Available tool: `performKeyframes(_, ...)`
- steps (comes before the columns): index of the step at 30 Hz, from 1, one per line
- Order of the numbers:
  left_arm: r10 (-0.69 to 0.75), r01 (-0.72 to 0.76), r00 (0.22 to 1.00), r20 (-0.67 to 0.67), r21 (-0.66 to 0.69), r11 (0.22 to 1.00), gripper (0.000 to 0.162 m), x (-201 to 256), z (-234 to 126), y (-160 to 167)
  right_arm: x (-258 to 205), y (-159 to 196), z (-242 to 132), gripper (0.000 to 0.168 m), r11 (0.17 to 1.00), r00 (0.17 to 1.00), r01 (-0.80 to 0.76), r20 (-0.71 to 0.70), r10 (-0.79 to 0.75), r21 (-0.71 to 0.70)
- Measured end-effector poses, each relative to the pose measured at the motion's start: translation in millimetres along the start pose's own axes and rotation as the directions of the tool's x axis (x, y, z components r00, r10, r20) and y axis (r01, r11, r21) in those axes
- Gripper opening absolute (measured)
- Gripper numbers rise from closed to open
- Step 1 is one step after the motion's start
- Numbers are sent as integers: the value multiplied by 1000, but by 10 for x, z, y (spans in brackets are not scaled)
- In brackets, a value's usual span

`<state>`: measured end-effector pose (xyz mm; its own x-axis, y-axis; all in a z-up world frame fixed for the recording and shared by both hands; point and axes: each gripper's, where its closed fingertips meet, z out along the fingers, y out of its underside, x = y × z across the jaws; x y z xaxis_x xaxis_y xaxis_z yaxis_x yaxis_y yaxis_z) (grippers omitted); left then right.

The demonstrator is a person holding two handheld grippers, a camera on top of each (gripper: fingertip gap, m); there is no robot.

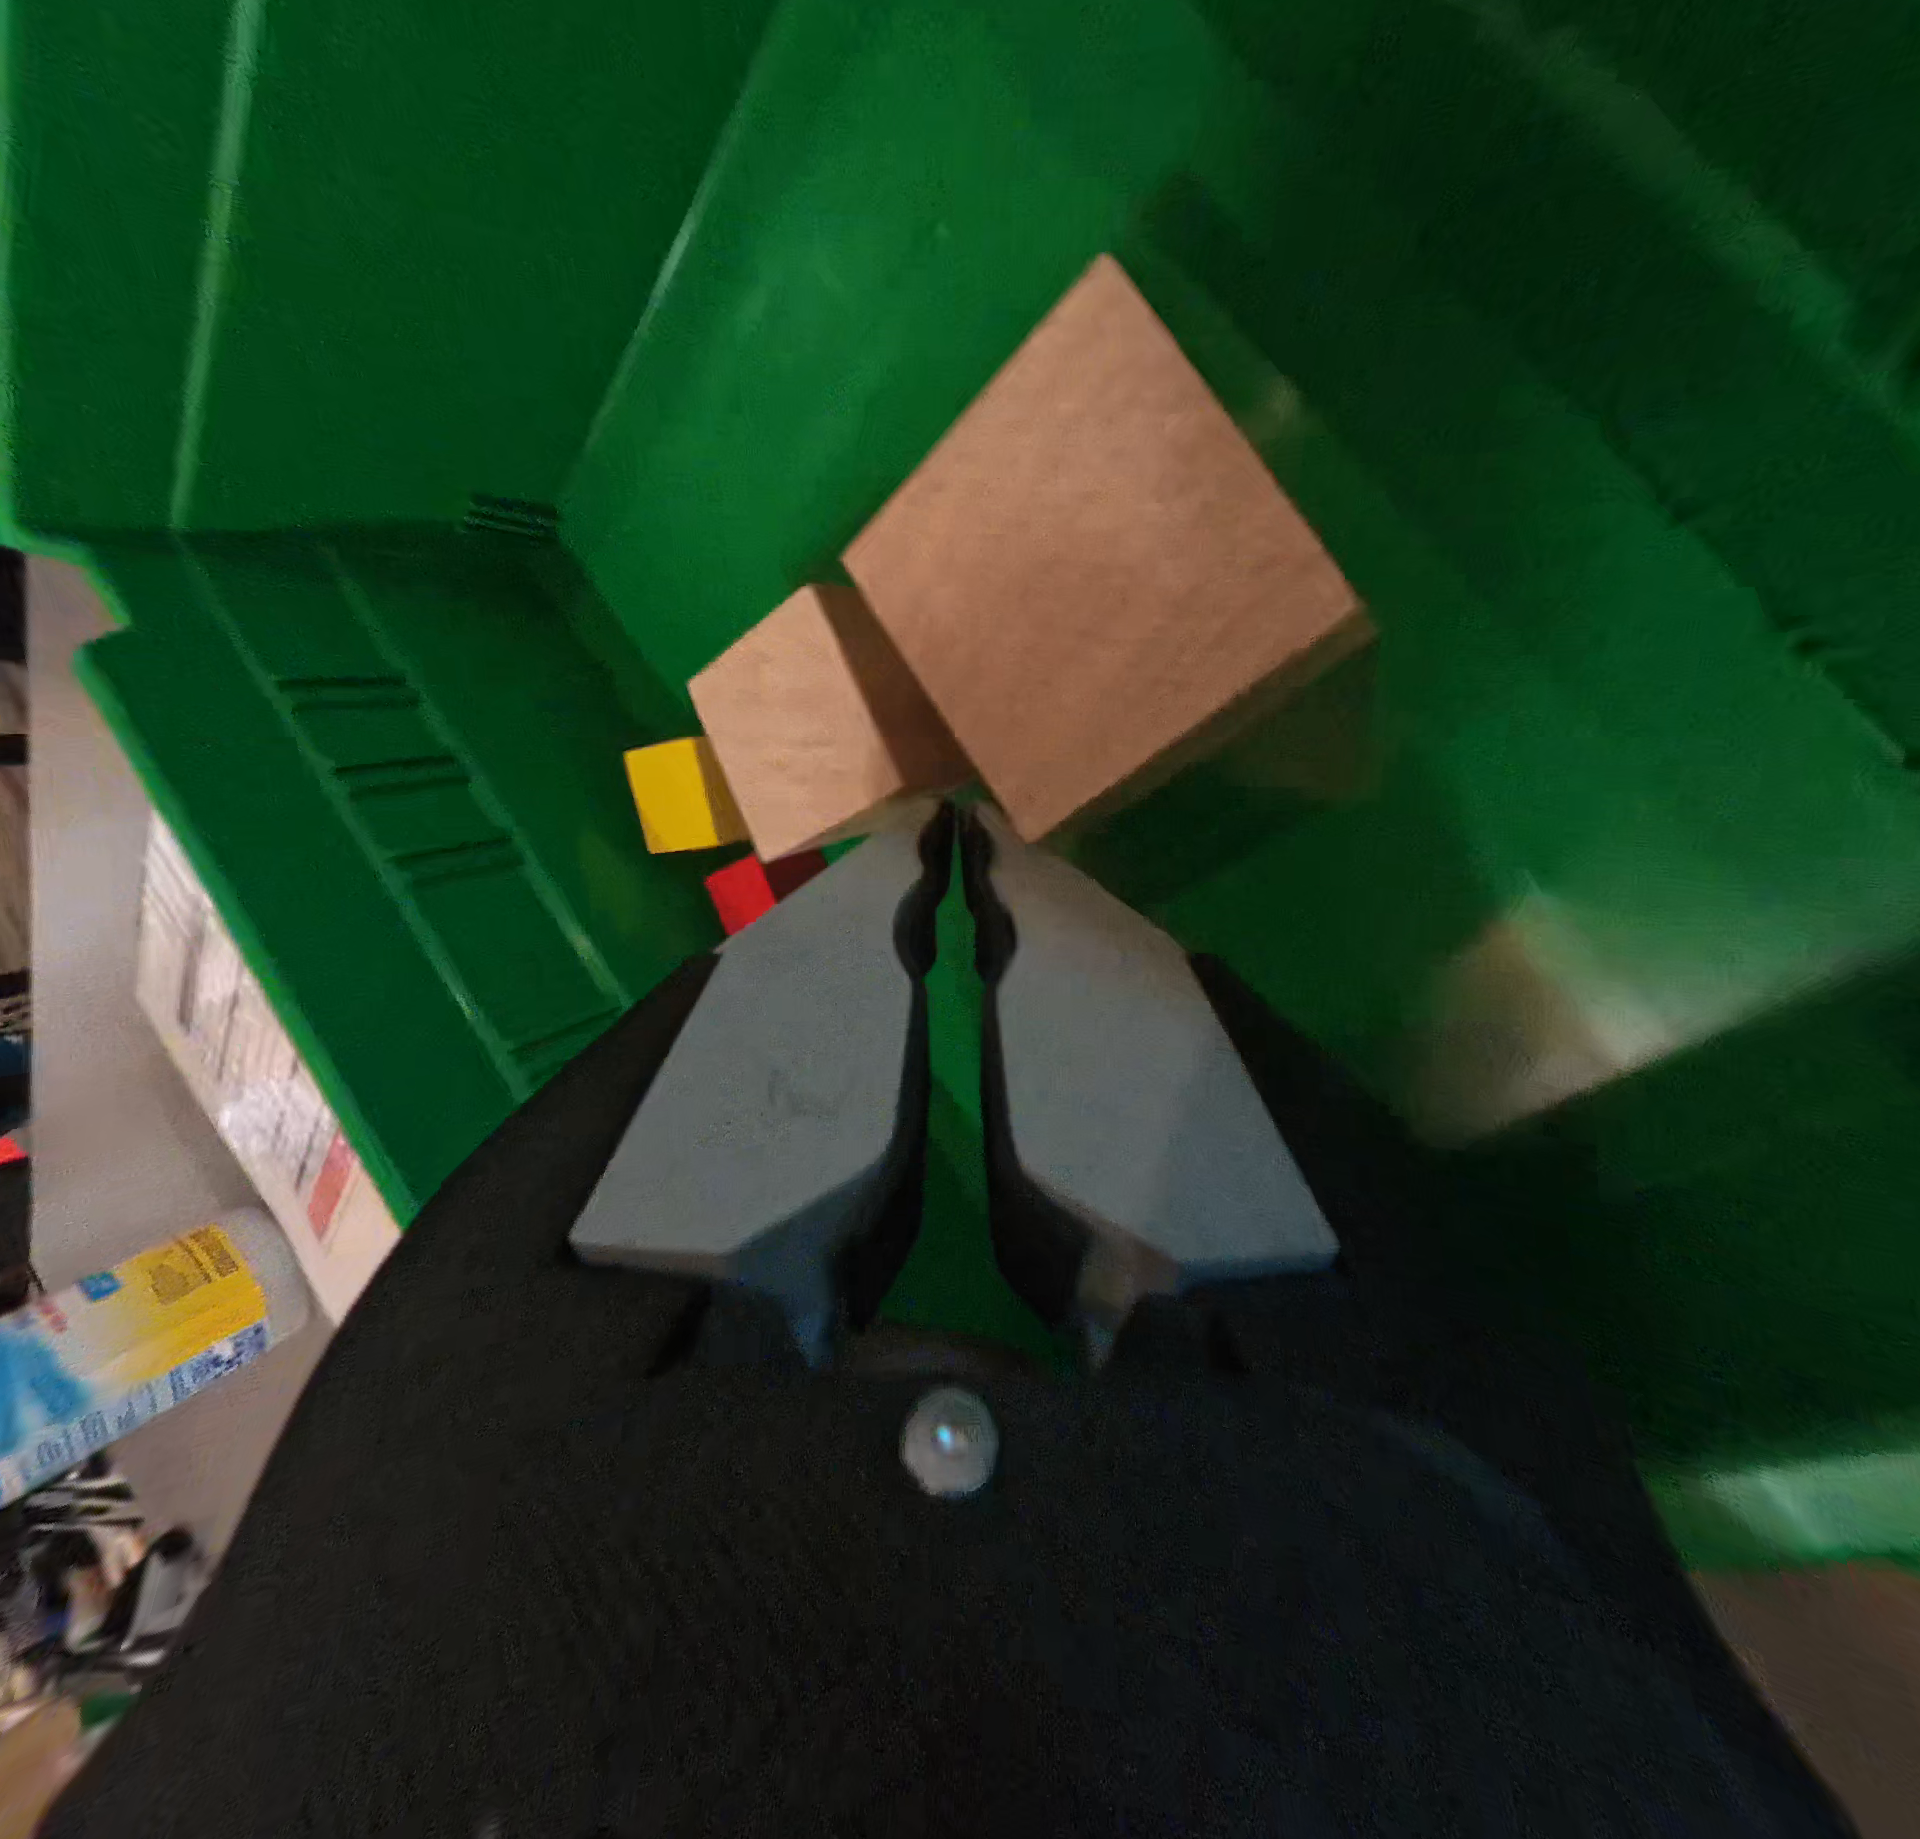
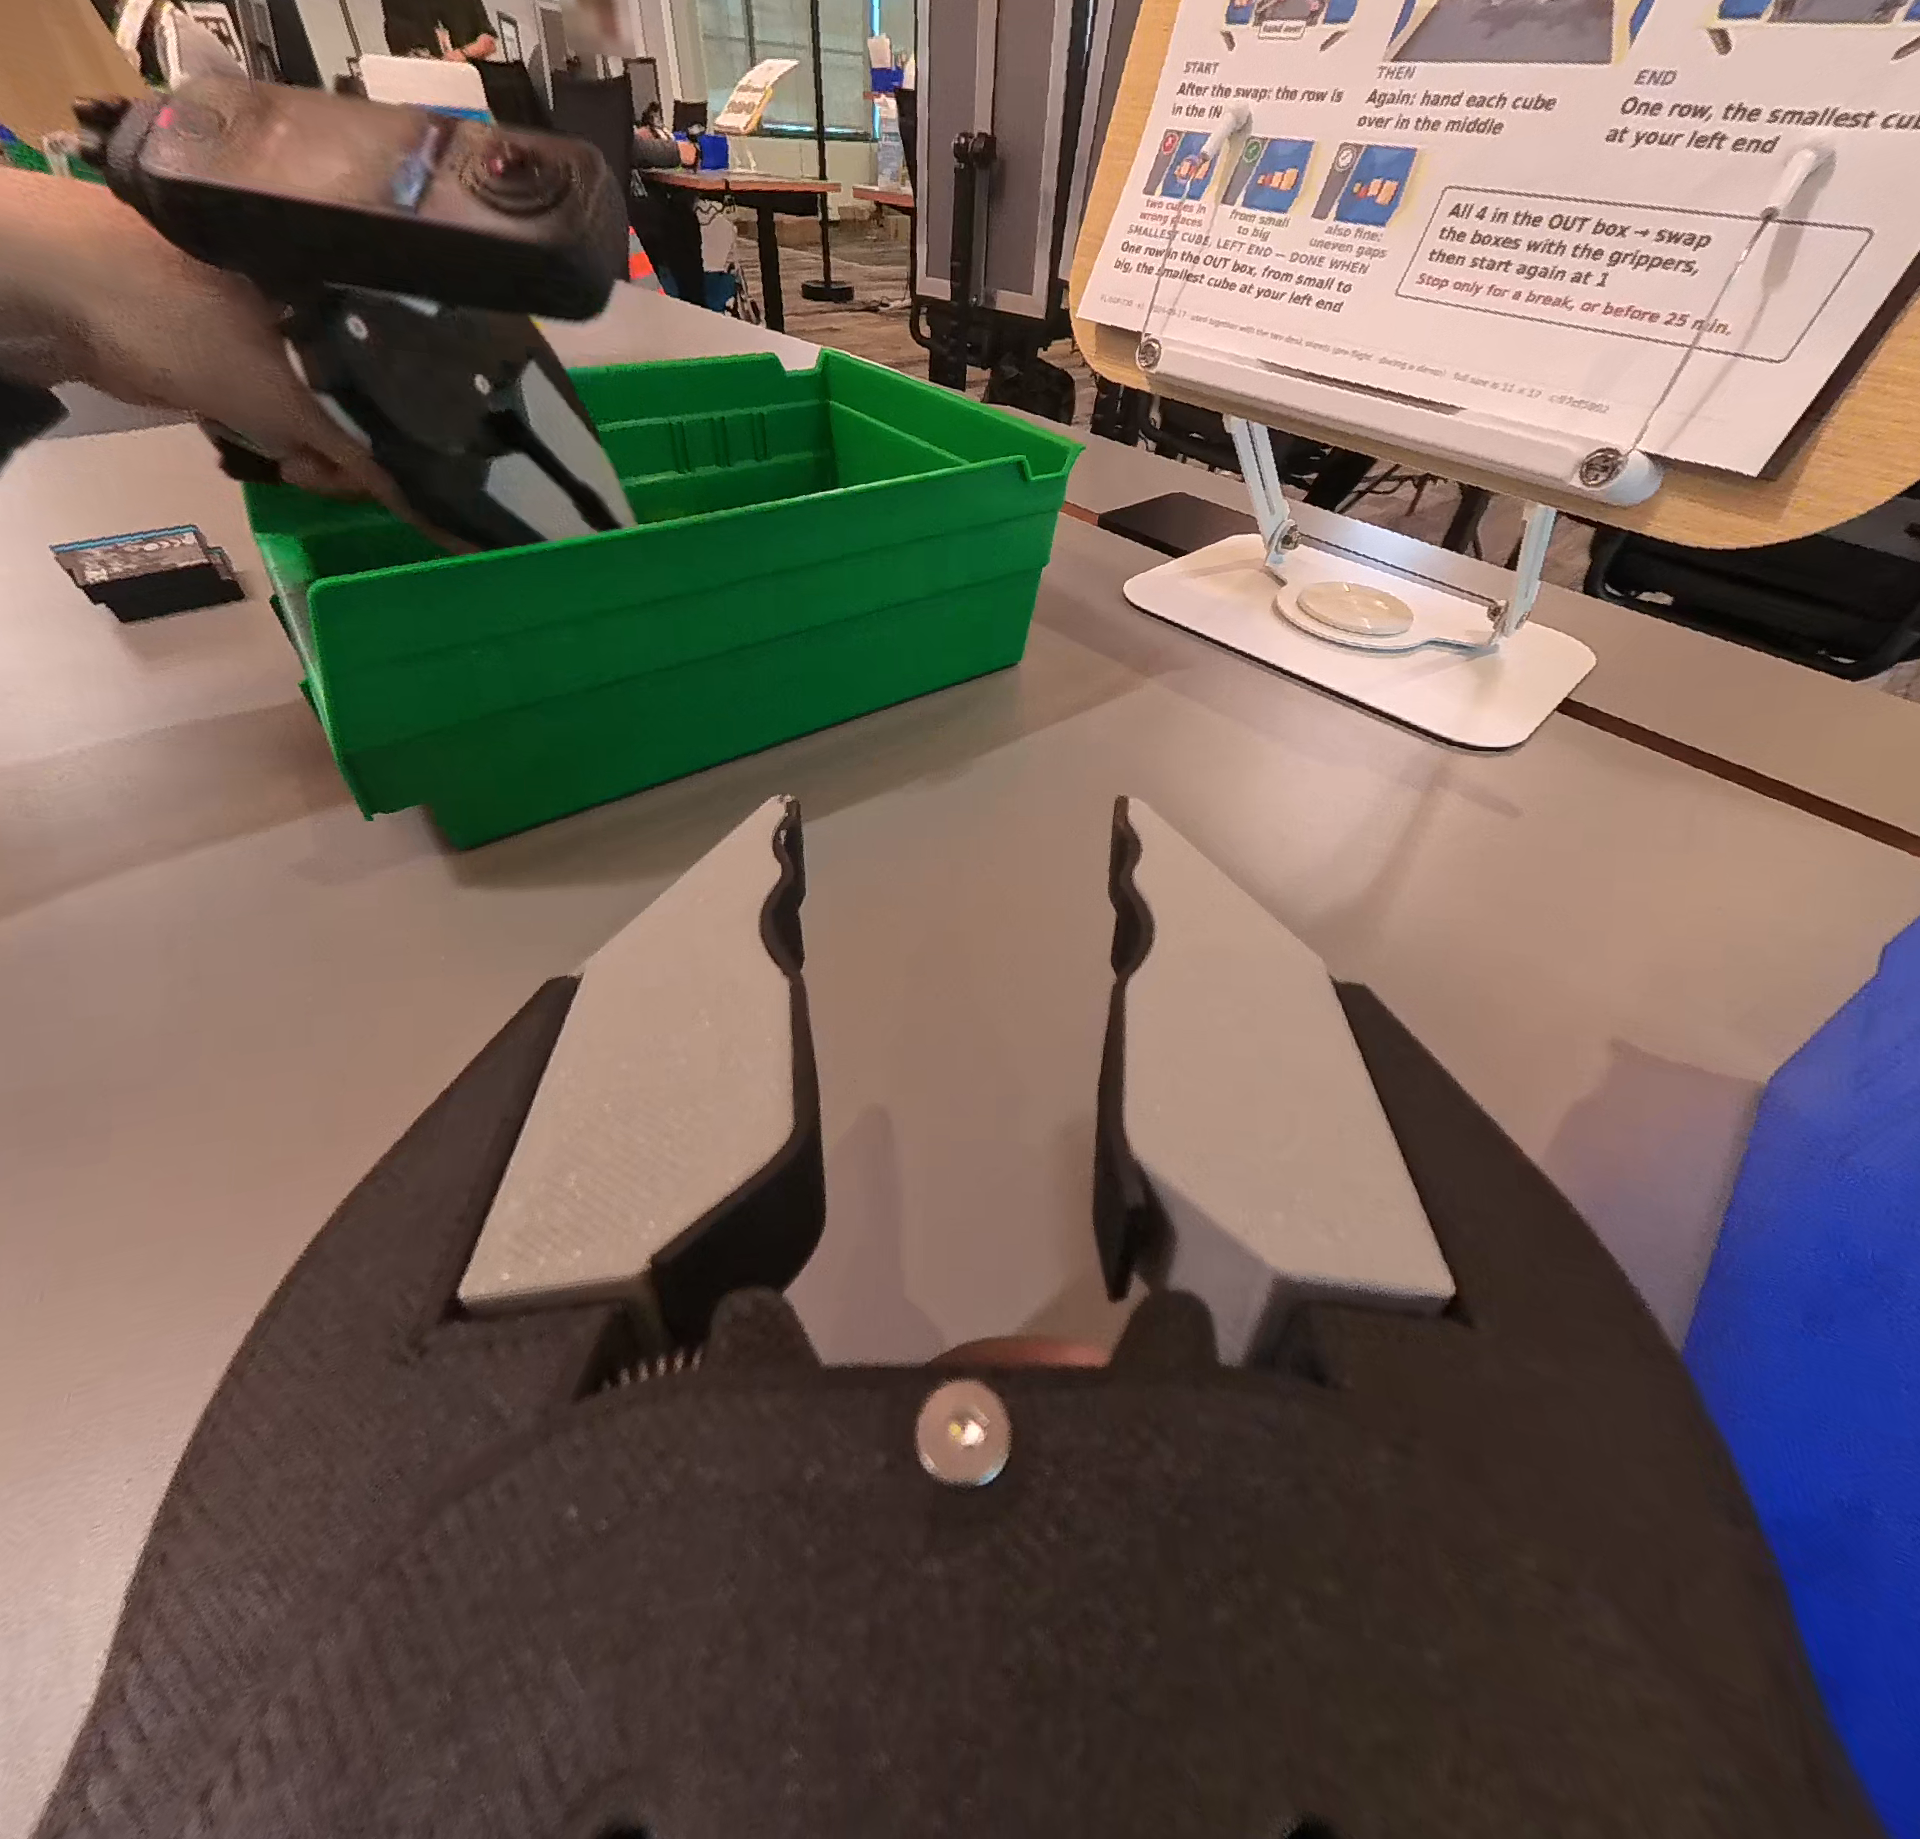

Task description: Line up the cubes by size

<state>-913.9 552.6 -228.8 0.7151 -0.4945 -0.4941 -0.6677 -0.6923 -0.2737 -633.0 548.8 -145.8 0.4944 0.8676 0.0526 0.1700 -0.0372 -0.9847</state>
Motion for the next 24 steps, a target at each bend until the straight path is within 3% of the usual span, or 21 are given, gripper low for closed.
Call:
performKeyframes(1, -7, 7, 1000, -11, 3, 1000, 2, -14, -20, -2, 7, -1, -5, 57, 1000, 1000, -5, 0, 5, 2)
performKeyframes(4, 216, -222, 968, -131, -32, 975, 55, 168, -155, 149, 8, -9, -13, 57, 1000, 1000, -19, 7, 19, 8)
performKeyframes(6, 486, -486, 870, -83, 26, 874, 81, 191, -286, 154, -3, -6, -7, 57, 1000, 1000, -21, 15, 21, 5)
performKeyframes(7, 601, -599, 799, -30, 54, 799, 84, 175, -351, 115, -7, -1, -3, 57, 1000, 1000, -18, 15, 18, 2)
performKeyframes(9, 678, -685, 729, 98, 88, 724, 68, 41, -457, -111, -11, 2, -2, 57, 1000, 1000, -13, 15, 13, 0)
performKeyframes(12, 646, -624, 763, 4, 262, 736, 62, 170, -592, -444, -19, 9, 1, 57, 999, 999, -34, 30, 34, -1)
performKeyframes(14, 649, -604, 758, -62, 307, 735, 55, 211, -570, -553, -23, 20, 6, 57, 998, 997, -58, 46, 59, -7)
performKeyframes(18, 648, -605, 713, -268, 232, 762, 56, 307, -288, -468, -25, -6, -9, 57, 994, 991, -109, 81, 108, 7)
performKeyframes(22, 651, -621, 697, -301, 200, 758, 80, 300, -93, -511, -32, -16, -8, 57, 991, 986, -136, 102, 134, 8)
performKeyframes(24, 660, -640, 660, -360, 191, 744, 65, 377, 2, -440, -47, 0, 2, 57, 991, 986, -131, 107, 130, -2)
